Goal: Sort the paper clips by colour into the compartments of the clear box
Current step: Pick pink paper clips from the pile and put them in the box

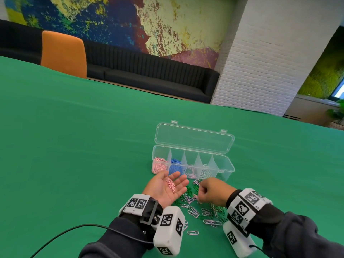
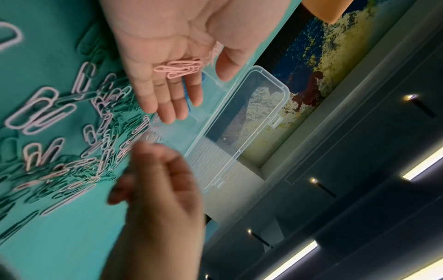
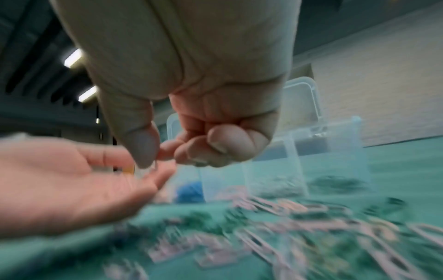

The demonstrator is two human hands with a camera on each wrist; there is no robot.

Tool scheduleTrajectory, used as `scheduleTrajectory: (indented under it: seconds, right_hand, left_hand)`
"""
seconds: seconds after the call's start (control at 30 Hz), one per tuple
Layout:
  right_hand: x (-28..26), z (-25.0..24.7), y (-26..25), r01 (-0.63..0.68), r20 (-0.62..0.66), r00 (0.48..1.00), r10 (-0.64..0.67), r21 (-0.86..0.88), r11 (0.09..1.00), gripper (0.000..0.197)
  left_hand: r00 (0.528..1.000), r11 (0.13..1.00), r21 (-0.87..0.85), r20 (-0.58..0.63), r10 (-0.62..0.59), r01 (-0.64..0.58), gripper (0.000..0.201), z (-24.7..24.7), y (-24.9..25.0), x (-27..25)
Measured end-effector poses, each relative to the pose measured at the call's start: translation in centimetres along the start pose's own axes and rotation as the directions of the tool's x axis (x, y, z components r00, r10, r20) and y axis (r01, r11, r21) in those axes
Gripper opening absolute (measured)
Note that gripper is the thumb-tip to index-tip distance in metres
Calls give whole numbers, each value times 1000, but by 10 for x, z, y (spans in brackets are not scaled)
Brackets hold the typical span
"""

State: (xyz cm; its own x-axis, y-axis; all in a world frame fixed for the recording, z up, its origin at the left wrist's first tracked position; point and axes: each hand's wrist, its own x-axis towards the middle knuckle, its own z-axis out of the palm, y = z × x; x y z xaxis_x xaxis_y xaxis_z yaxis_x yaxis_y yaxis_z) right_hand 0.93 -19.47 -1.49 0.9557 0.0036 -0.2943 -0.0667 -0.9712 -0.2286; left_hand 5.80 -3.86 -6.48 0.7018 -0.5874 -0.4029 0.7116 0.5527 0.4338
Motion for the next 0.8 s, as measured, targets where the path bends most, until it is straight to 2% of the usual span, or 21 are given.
scheduleTrajectory:
  seconds: [0.13, 0.2, 0.27, 0.33, 0.4, 0.47, 0.63, 0.73, 0.8]
  right_hand:
    - [-7, -26, -14, 159, -171, 980, -106, 337, 928, 11]
    - [-7, -32, -14, 174, -180, 977, -112, 376, 910, 13]
    - [-9, -32, -8, 126, -117, 988, -98, 258, 958, 14]
    - [-13, -24, 2, 65, 11, 998, -66, 101, 993, 16]
    - [-18, -12, 12, 30, 120, 992, -30, -1, 1000, 20]
    - [-21, -1, 19, 17, 159, 987, -9, -52, 998, 24]
    - [-16, 5, 28, -11, 65, 998, 17, -94, 996, 26]
    - [-14, 1, 28, 28, -31, 999, -33, -133, 991, 26]
    - [-15, 2, 28, 68, -16, 997, -70, -109, 992, 32]
  left_hand:
    - [999, 999, -3, 11, -42, 42, 39, 5, -5, -1]
    - [998, 997, -42, 9, -57, 57, 39, 6, -6, -2]
    - [998, 996, -59, -13, -68, 67, 36, 6, -4, -4]
    - [998, 996, -58, -6, -70, 70, 36, 5, -2, -7]
    - [998, 997, -44, 11, -65, 65, 42, 5, 0, -8]
    - [998, 998, -32, 24, -62, 63, 47, 4, -1, -8]
    - [998, 997, -52, 2, -64, 64, 41, 2, -1, -6]
    - [997, 994, -92, -39, -63, 60, 39, 0, -3, -3]
    - [997, 992, -119, -59, -51, 44, 39, 1, -4, -2]
